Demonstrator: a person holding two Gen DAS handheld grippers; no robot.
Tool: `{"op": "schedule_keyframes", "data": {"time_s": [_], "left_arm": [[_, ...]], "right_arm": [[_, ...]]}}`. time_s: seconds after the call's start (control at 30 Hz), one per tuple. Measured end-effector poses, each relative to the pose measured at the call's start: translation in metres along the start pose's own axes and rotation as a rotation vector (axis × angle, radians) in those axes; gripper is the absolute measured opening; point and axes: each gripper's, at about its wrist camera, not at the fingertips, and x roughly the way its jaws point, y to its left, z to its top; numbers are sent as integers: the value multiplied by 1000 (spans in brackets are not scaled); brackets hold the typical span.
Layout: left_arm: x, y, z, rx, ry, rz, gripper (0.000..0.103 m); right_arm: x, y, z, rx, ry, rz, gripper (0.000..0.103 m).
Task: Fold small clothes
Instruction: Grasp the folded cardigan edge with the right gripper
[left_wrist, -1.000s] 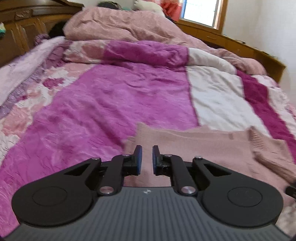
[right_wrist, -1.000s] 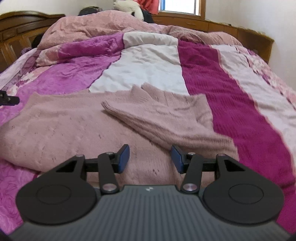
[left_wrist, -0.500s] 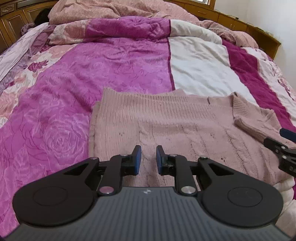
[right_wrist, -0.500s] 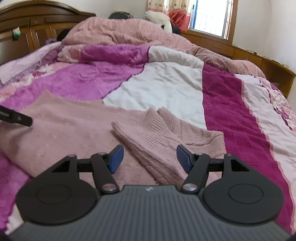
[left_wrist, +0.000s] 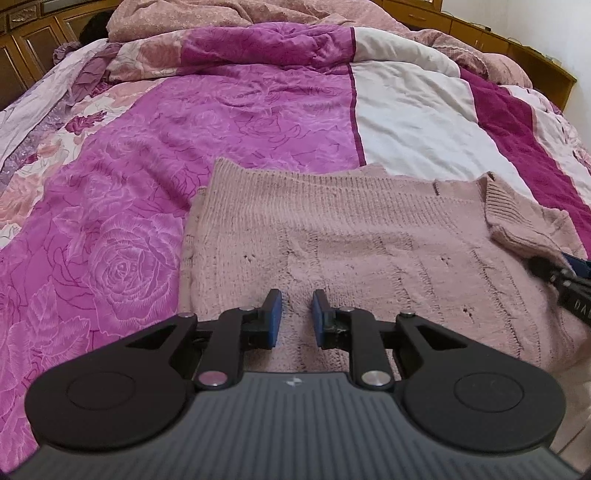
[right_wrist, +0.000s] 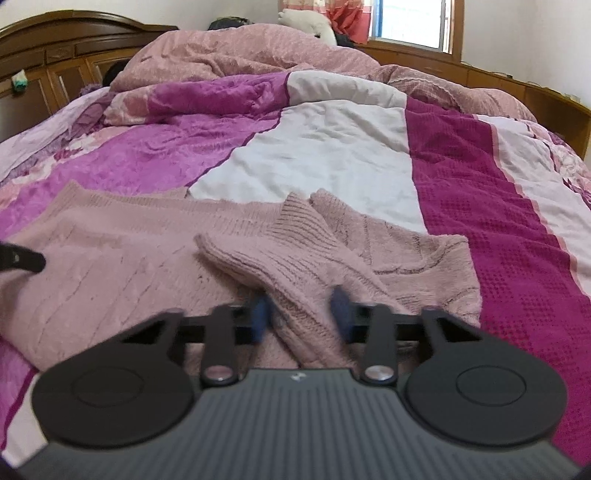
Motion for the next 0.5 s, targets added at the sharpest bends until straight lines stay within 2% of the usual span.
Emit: {"op": "schedule_keyframes", "data": {"time_s": [0.07,0.1,0.3,0.5], "left_arm": [[0,-1,0,0,-2,6,24],[0,-2,-1,1,-3,9,24],[0,-4,-1,3,-4,16,24],[0,-3,-2,-5,-6,14,24]], "right_arm": [[-1,-4,3,18,-4,11,14],[-2,-7,5,28,-9,15,13],[-14,-30,16,120,-55,17,12],[-17,-72,24,247,-80,-39,12]]}}
